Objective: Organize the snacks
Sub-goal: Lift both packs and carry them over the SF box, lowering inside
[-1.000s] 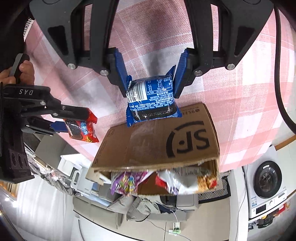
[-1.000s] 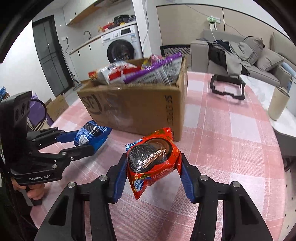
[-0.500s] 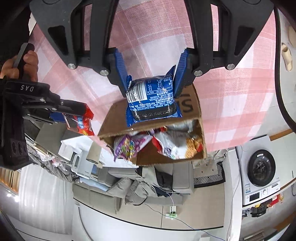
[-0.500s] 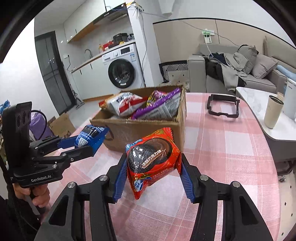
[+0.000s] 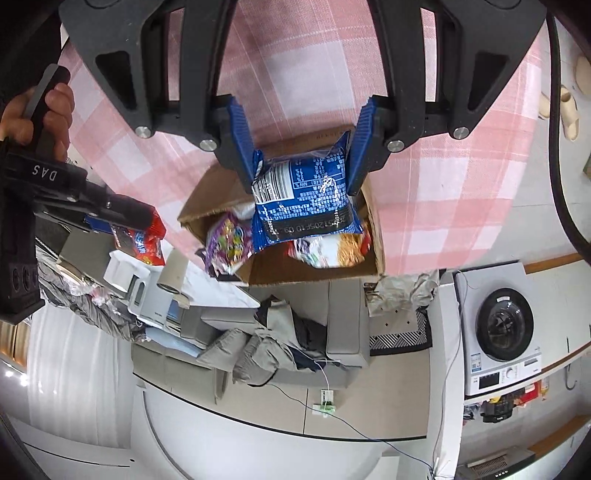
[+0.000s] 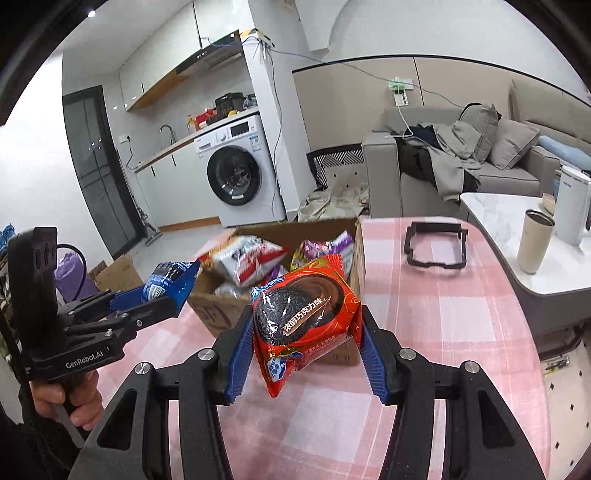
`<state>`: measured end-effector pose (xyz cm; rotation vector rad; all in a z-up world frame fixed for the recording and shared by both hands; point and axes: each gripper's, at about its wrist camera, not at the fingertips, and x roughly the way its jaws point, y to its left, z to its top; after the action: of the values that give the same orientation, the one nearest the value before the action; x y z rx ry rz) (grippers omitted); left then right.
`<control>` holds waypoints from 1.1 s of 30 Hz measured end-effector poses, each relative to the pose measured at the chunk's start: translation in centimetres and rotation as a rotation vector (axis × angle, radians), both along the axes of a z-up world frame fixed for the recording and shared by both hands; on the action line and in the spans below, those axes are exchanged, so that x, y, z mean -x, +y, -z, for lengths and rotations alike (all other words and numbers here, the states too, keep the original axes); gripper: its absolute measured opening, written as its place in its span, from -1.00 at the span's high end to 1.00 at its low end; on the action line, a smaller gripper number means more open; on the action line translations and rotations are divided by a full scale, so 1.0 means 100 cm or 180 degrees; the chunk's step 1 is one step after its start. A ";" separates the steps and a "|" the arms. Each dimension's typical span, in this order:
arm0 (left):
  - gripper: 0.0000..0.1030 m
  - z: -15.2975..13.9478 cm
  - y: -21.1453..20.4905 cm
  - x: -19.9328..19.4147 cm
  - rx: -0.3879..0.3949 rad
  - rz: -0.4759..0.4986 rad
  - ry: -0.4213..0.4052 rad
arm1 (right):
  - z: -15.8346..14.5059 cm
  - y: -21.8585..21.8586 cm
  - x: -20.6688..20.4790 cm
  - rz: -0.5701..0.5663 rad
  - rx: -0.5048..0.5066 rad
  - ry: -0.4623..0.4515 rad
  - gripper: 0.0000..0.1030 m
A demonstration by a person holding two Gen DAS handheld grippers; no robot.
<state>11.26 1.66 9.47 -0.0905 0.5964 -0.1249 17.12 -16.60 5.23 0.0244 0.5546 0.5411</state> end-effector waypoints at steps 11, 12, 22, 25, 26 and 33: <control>0.15 -0.018 -0.002 -0.027 -0.0119 -0.0152 -0.0107 | -0.018 0.018 -0.017 0.0004 -0.0042 -0.0098 -0.04; 0.15 -0.019 -0.001 -0.030 -0.0121 -0.0156 -0.0111 | -0.020 0.020 -0.018 0.0002 -0.0051 -0.0104 -0.04; 0.15 -0.018 0.001 -0.061 -0.0148 -0.0271 -0.0126 | -0.026 0.033 -0.039 -0.0006 -0.0032 -0.0118 -0.04; 0.15 -0.017 0.000 -0.070 -0.0179 -0.0288 -0.0132 | -0.026 0.036 -0.046 -0.0012 -0.0032 -0.0103 -0.04; 0.15 -0.017 -0.001 -0.072 -0.0192 -0.0295 -0.0139 | -0.026 0.038 -0.047 -0.0012 -0.0020 -0.0107 -0.04; 0.15 -0.007 -0.002 -0.090 -0.0216 -0.0320 -0.0081 | -0.021 0.046 -0.062 0.0021 -0.0003 -0.0072 -0.04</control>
<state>20.22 1.50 10.17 -0.0530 0.5691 -0.0084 23.32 -11.96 7.38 0.0209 0.5320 0.5347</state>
